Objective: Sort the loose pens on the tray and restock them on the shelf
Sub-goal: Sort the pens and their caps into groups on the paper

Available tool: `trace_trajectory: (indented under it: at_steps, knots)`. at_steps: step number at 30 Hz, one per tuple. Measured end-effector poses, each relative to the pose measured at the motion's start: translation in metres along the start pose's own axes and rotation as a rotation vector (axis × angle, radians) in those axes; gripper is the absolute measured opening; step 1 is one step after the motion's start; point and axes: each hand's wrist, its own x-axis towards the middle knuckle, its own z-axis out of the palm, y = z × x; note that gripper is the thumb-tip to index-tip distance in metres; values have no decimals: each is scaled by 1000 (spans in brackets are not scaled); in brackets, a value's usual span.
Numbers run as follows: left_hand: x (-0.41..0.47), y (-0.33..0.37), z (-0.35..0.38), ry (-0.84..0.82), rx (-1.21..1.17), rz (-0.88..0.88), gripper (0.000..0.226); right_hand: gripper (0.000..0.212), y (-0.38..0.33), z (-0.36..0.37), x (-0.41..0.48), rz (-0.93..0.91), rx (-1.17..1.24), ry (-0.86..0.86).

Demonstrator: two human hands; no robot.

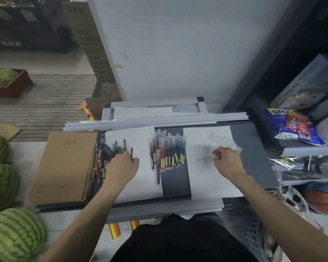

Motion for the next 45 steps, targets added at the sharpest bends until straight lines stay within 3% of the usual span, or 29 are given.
trace_trajectory:
  at_steps: [6, 11, 15, 19, 22, 30, 36, 45]
  knots:
    - [-41, 19, -25, -98, -383, 218, 15, 14, -56, -29, -45, -68, 579, -105]
    - [-83, 41, -53, -77, -476, 423, 18, 16, -93, -51, -79, -139, 967, -254]
    - [-107, 56, -73, -61, -540, 551, 23, 38, -110, -61, -96, -62, 1348, -411]
    - [-122, 66, -85, -38, -586, 604, 24, 28, -124, -67, -110, 45, 1535, -438]
    - [-124, 68, -88, -28, -597, 603, 27, 15, -129, -71, -115, 49, 1590, -434]
    - [-119, 67, -88, -6, -577, 606, 25, 20, -133, -77, -113, 9, 1596, -381]
    - [-118, 67, -85, 1, -565, 610, 24, 24, -136, -69, -121, -157, 1398, -301]
    - [-107, 61, -67, 7, -561, 622, 29, 12, -138, -43, -118, -102, 1337, -227]
